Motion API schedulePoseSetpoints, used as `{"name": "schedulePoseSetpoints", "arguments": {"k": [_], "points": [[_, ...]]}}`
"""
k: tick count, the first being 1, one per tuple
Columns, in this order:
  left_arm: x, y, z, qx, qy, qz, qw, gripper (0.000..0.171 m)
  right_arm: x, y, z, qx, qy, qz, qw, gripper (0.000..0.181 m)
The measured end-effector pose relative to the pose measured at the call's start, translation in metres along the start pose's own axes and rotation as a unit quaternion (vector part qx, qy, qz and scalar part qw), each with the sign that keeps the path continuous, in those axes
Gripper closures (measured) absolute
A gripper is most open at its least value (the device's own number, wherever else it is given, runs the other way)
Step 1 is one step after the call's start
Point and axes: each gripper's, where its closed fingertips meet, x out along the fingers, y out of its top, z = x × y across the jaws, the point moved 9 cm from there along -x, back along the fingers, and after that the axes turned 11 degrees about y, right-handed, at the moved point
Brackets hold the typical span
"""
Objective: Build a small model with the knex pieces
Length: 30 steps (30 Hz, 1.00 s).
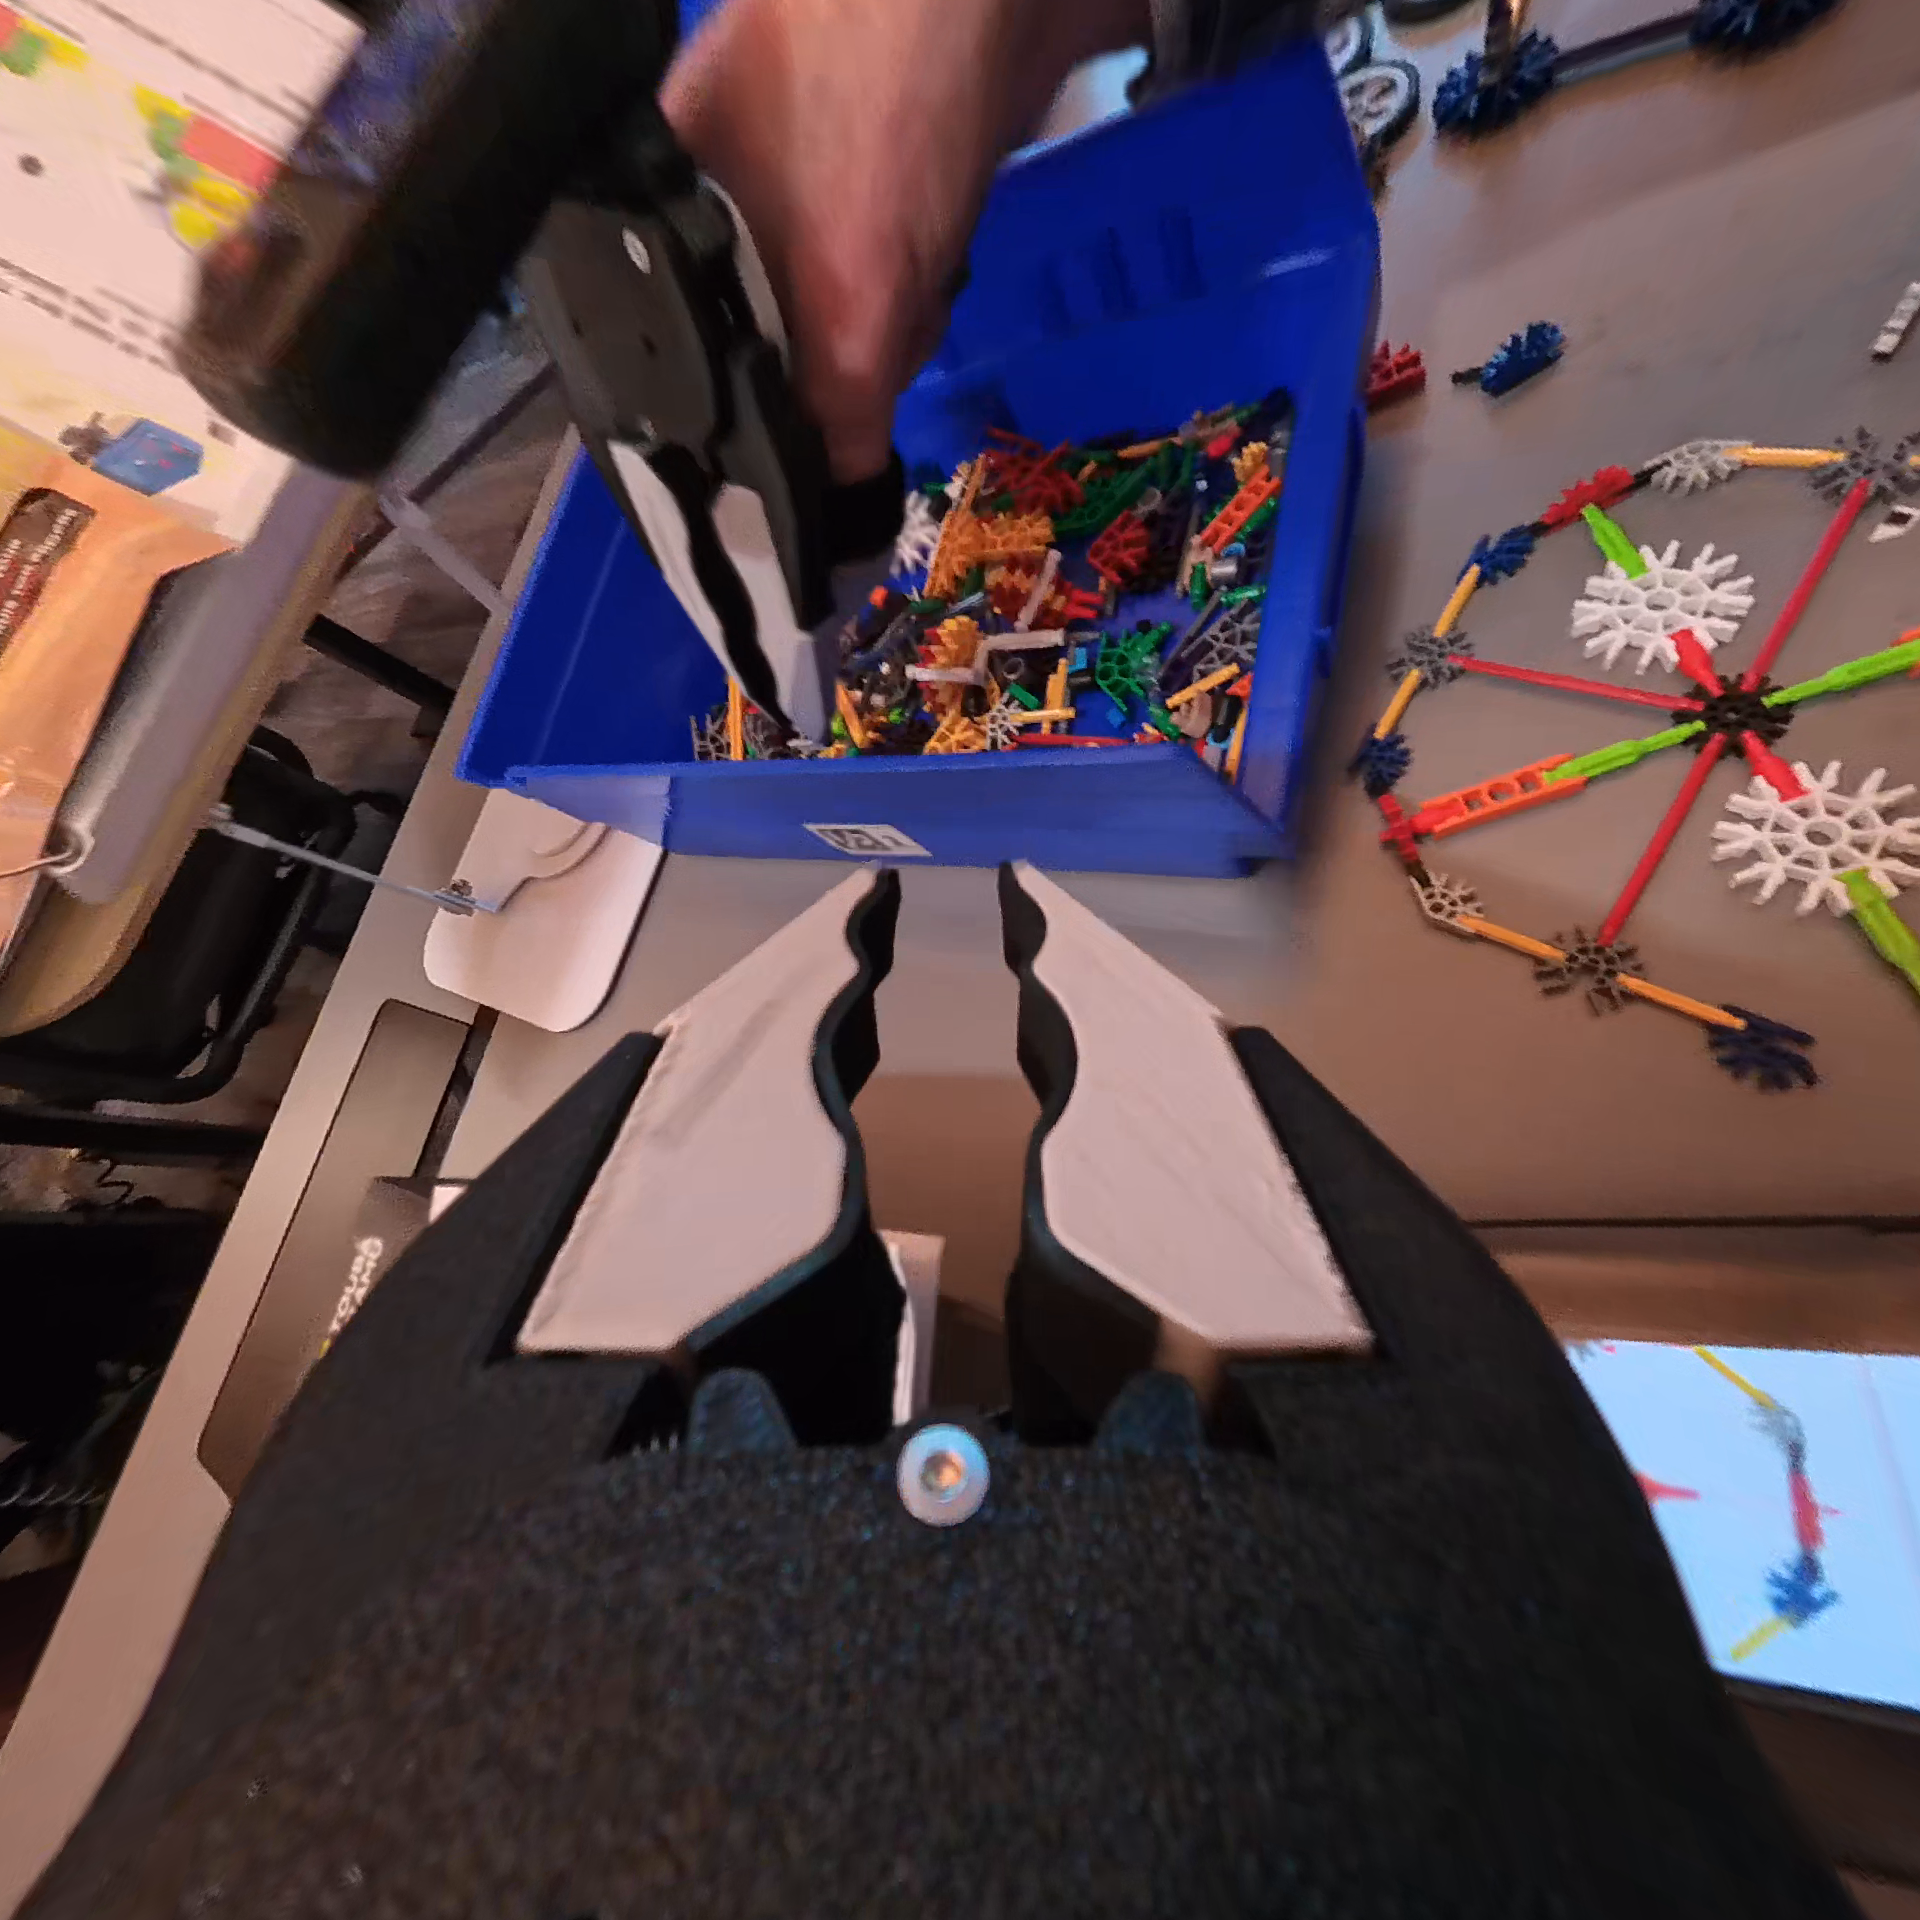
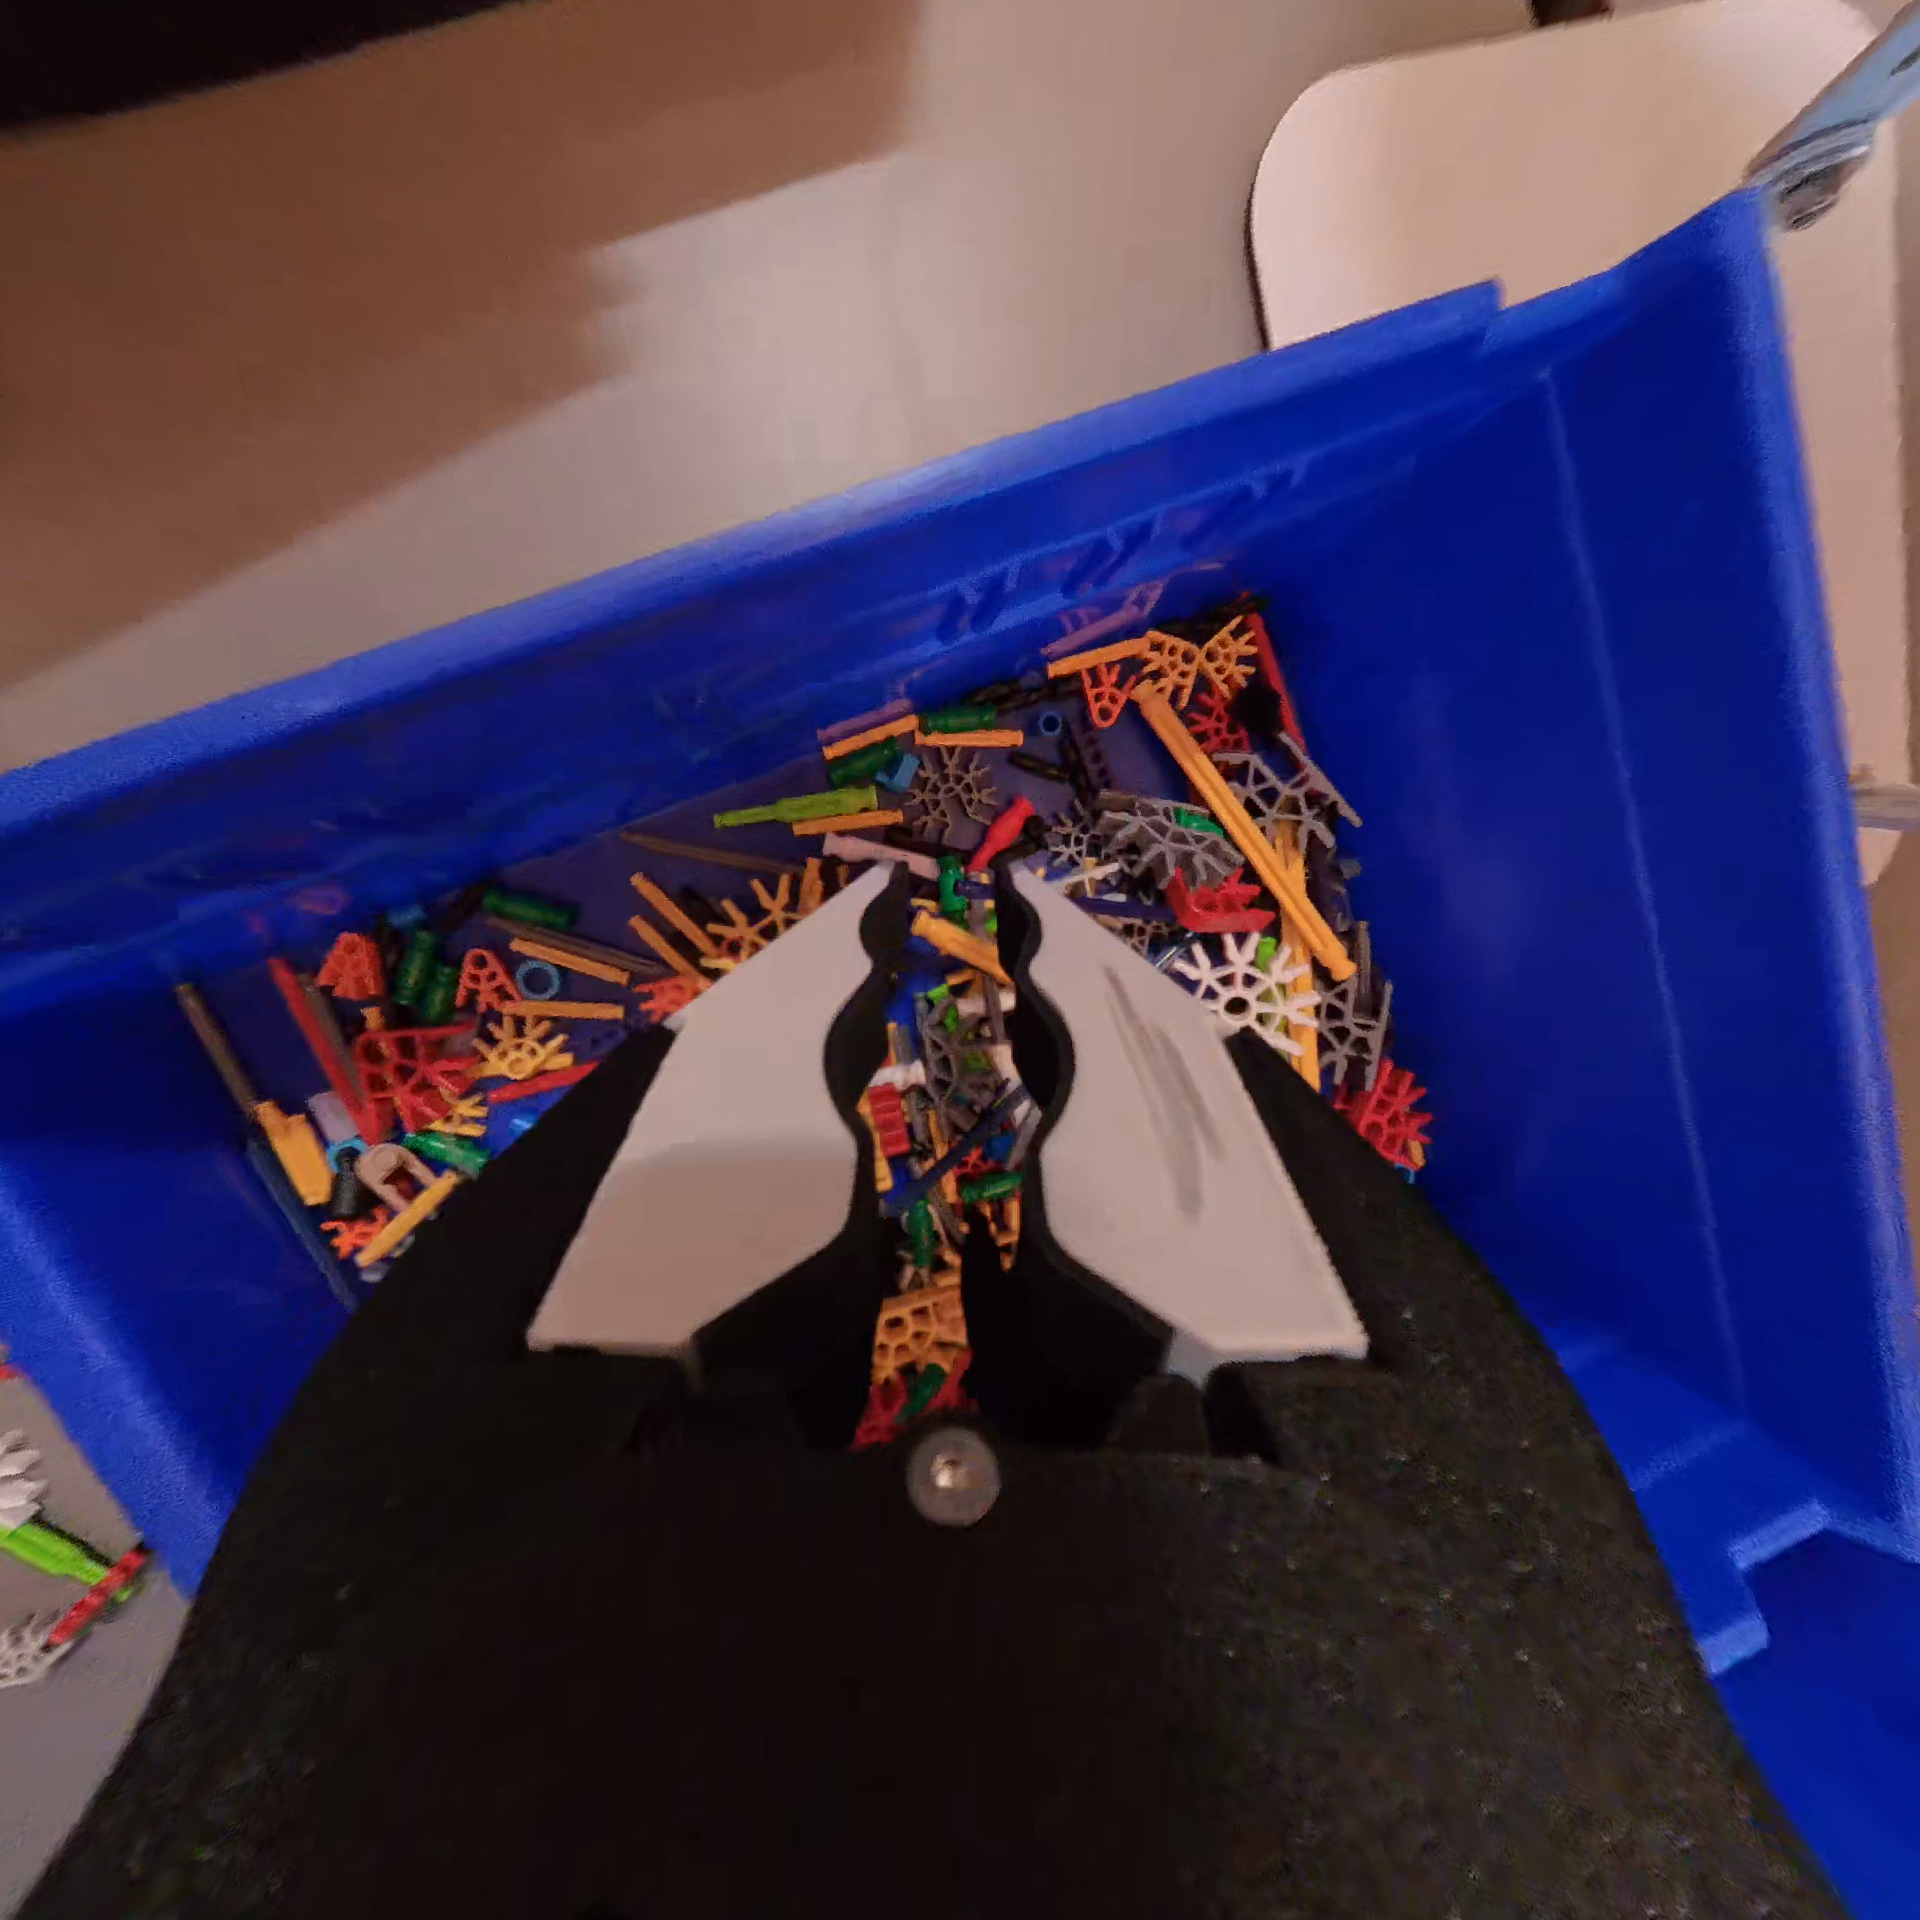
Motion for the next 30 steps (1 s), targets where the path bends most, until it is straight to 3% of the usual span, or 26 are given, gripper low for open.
{"name": "schedulePoseSetpoints", "arguments": {"k": [5,10,18,23,30], "points": [[0.005,-0.001,-0.009,-0.024,0.006,0.031,0.999,0.153,0.016,-0.015,0.004,-0.015,0.001,-0.075,0.997,0.171],[0.006,-0.003,-0.008,-0.02,0.007,0.033,0.999,0.153,0.0,-0.04,0.011,0.0,-0.015,-0.181,0.983,0.177],[0.006,-0.006,-0.009,-0.026,0.012,0.044,0.999,0.154,-0.057,-0.035,0.023,0.021,-0.037,-0.095,0.995,0.168],[0.006,-0.009,-0.011,-0.03,0.011,0.048,0.998,0.154,-0.082,-0.039,0.012,0.013,-0.027,-0.066,0.997,0.163],[0.008,-0.011,-0.012,-0.033,0.01,0.046,0.998,0.154,-0.083,-0.051,-0.023,-0.035,0.02,-0.088,0.995,0.161]]}}
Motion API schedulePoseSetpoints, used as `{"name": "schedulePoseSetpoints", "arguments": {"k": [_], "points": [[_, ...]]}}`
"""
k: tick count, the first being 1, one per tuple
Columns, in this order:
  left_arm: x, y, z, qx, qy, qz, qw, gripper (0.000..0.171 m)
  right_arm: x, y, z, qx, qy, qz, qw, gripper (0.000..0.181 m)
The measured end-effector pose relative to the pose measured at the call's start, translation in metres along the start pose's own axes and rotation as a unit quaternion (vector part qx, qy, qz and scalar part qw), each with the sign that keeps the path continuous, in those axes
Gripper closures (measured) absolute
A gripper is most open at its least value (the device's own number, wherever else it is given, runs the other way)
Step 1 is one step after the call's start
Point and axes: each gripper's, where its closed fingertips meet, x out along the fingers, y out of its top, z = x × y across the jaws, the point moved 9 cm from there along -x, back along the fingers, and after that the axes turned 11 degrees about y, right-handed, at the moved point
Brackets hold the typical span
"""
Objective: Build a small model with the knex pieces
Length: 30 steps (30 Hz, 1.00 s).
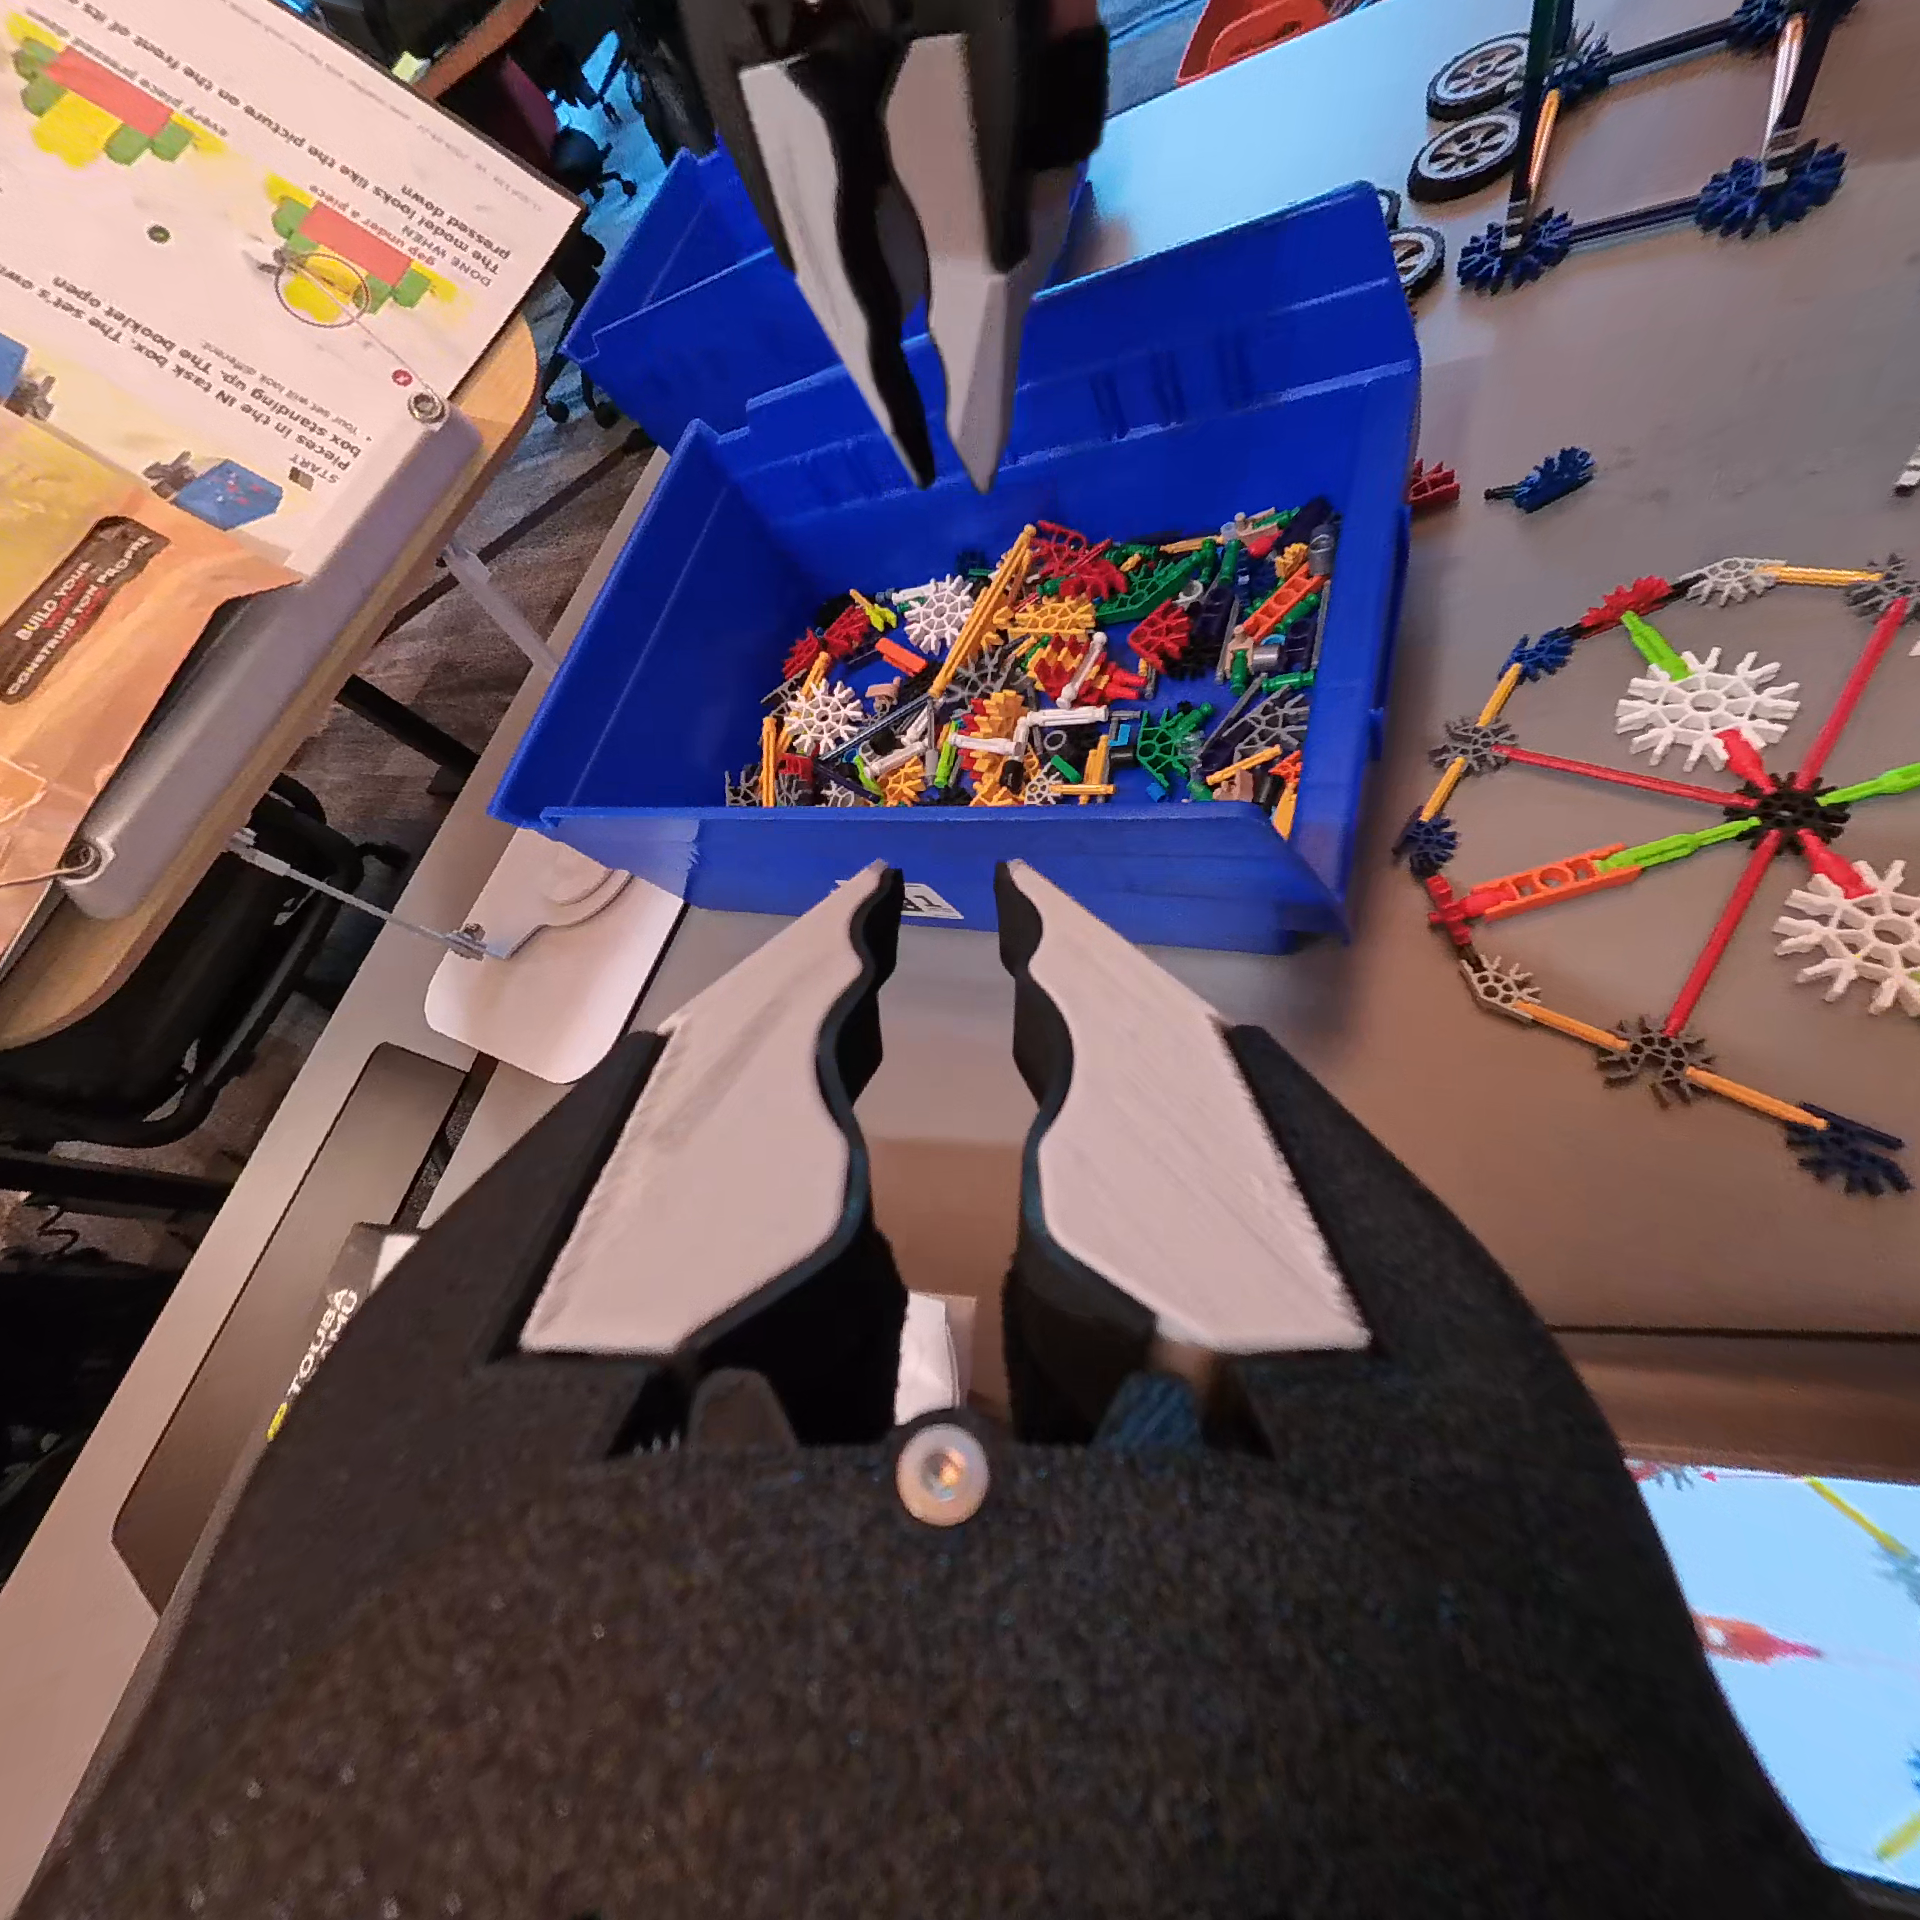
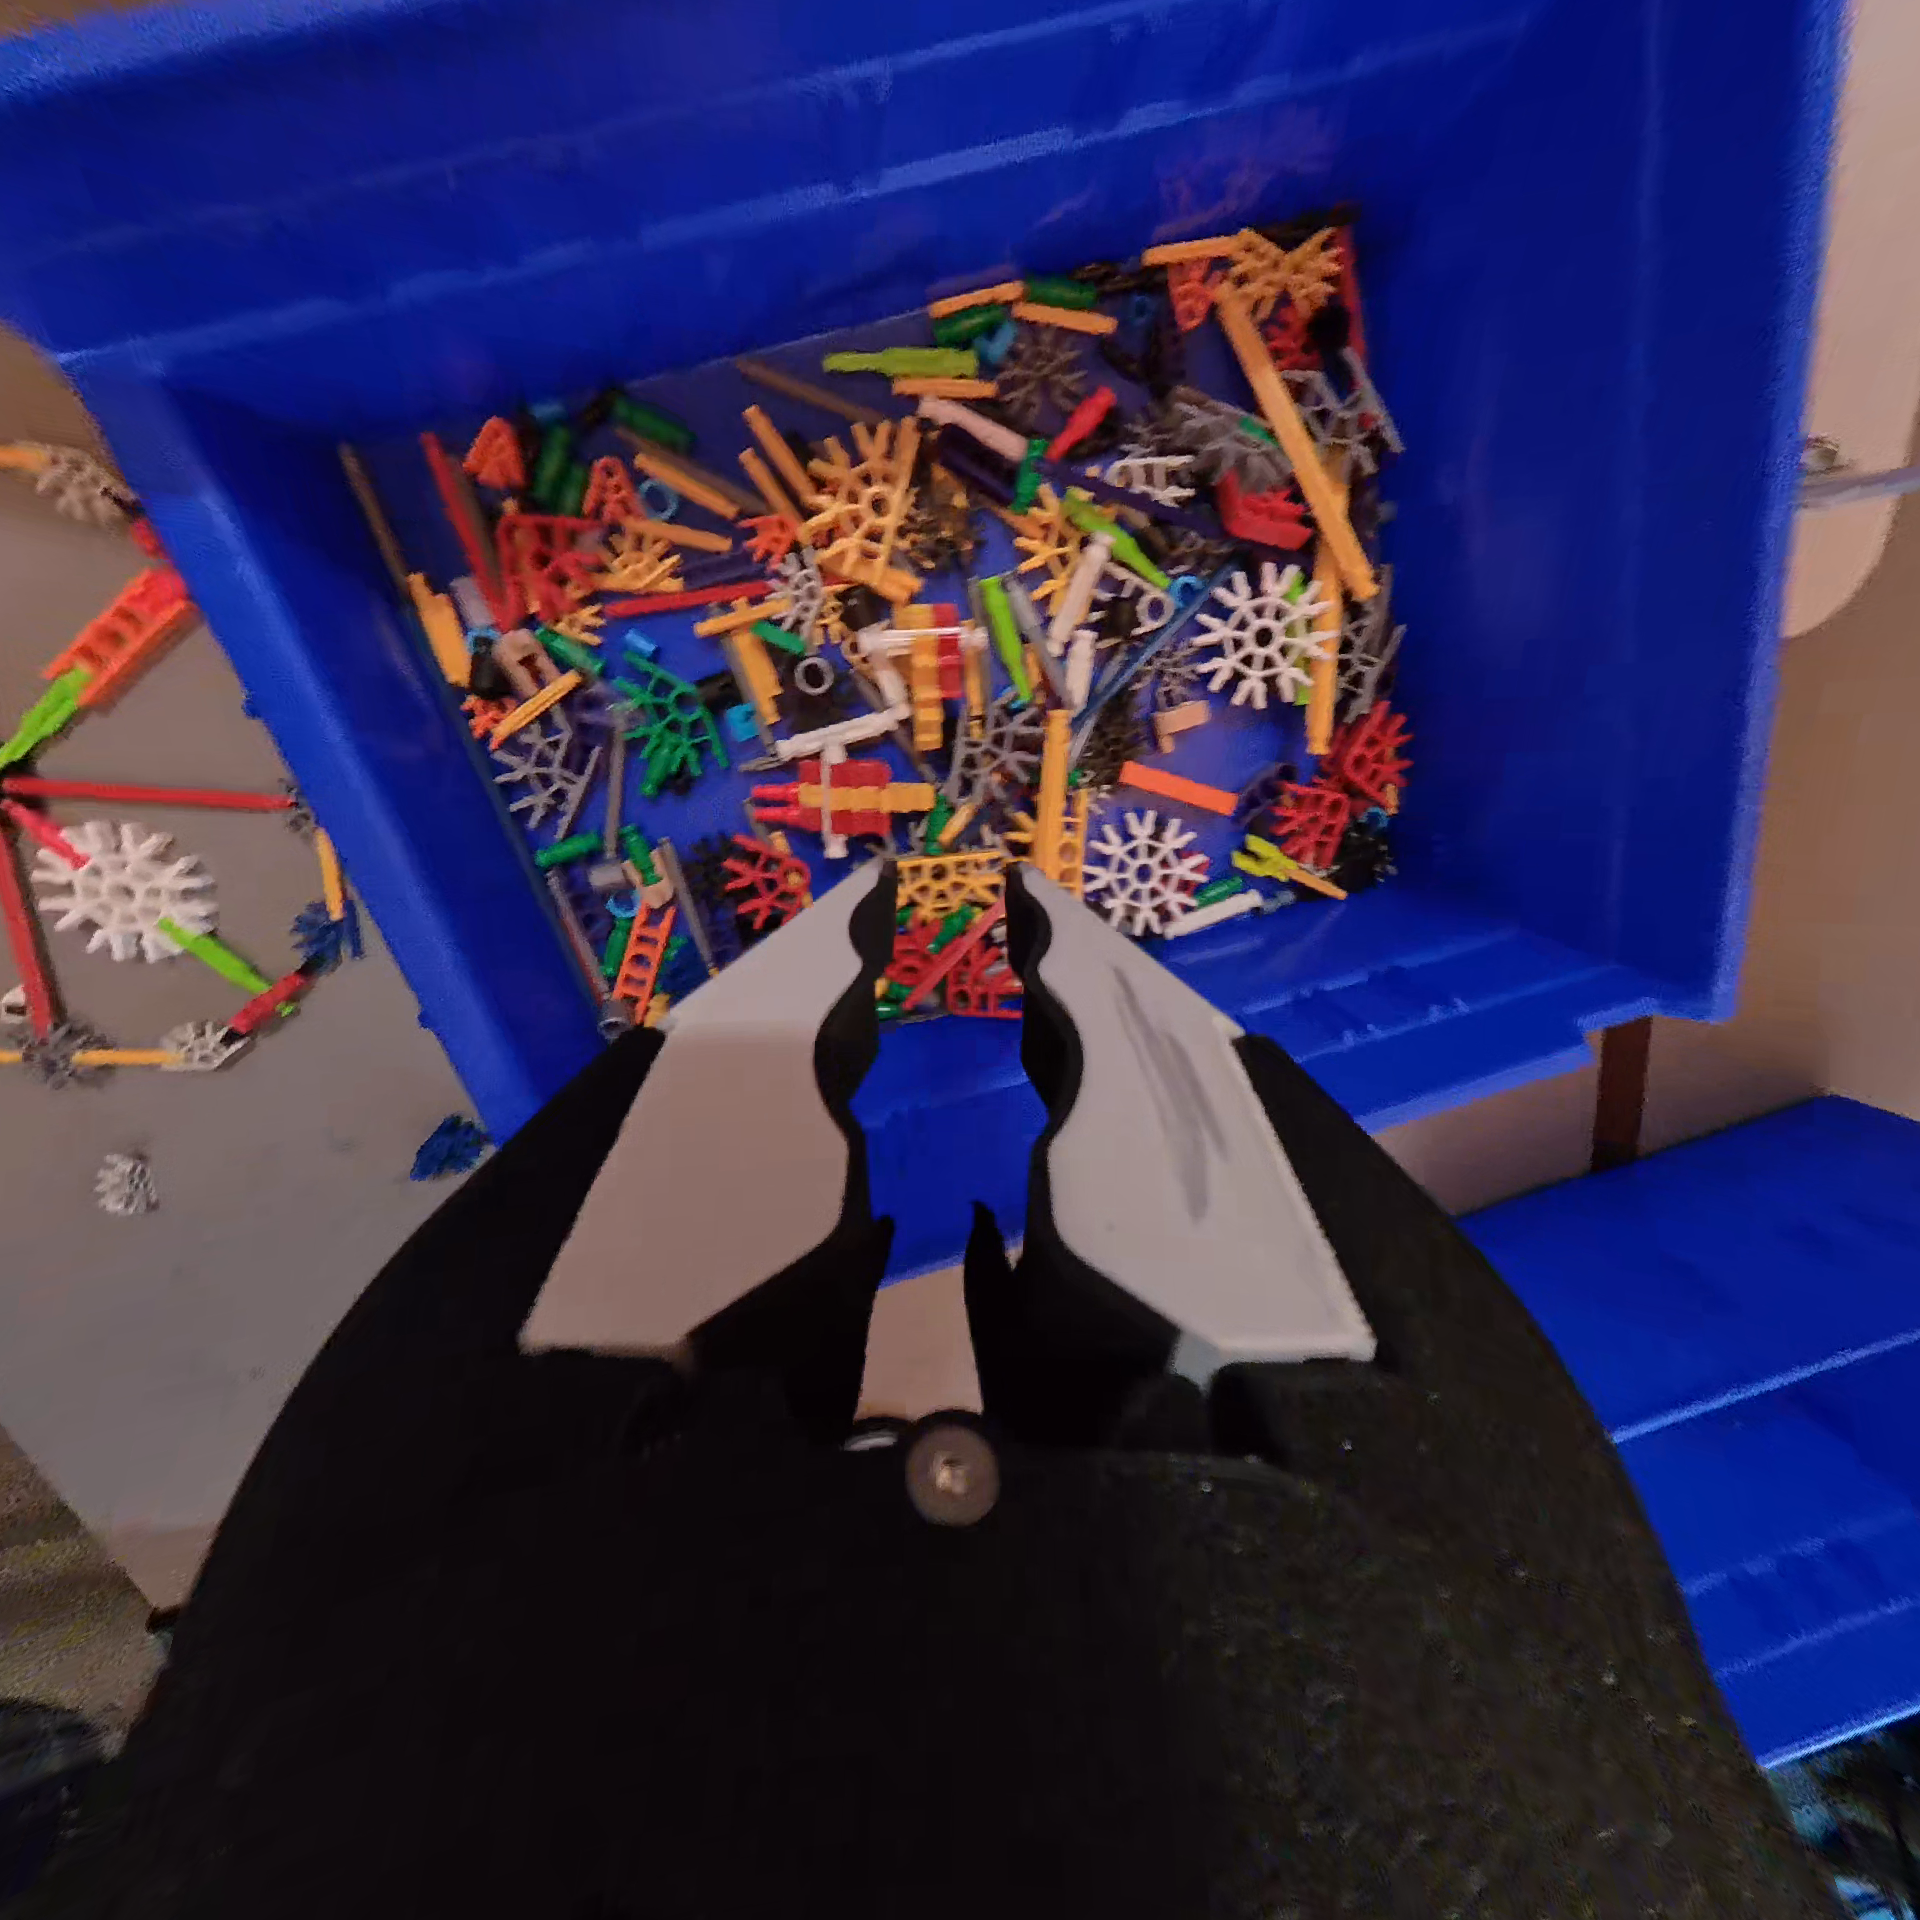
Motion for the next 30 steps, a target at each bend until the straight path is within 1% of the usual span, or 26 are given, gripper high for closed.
{"name": "schedulePoseSetpoints", "arguments": {"k": [6,9,13,15,19,22,26,30], "points": [[-0.001,-0.001,0.0,0.0,0.001,0.002,1.0,0.154,0.021,-0.005,-0.037,-0.041,0.043,-0.04,0.997,0.164],[-0.002,0.0,0.0,0.0,0.003,0.005,1.0,0.154,0.037,-0.012,-0.049,-0.06,0.039,-0.093,0.993,0.166],[-0.004,0.001,0.001,0.006,0.006,0.008,1.0,0.154,0.054,-0.021,-0.054,-0.07,0.037,-0.168,0.983,0.166],[-0.005,0.003,0.002,0.008,0.007,0.011,1.0,0.155,0.055,-0.017,-0.054,-0.075,0.03,-0.166,0.983,0.167],[-0.007,0.004,0.003,0.01,0.007,0.015,1.0,0.155,0.047,-0.002,-0.058,-0.09,0.04,-0.125,0.987,0.169],[-0.008,0.004,0.004,0.009,0.006,0.018,1.0,0.155,0.041,0.002,-0.052,-0.083,0.026,-0.114,0.99,0.17],[-0.009,0.004,0.004,0.006,0.006,0.023,1.0,0.155,0.029,-0.007,-0.039,-0.065,0.015,-0.128,0.99,0.169],[-0.009,0.003,0.004,0.003,0.01,0.021,1.0,0.156,0.02,-0.014,-0.037,-0.069,0.032,-0.153,0.985,0.167]]}}
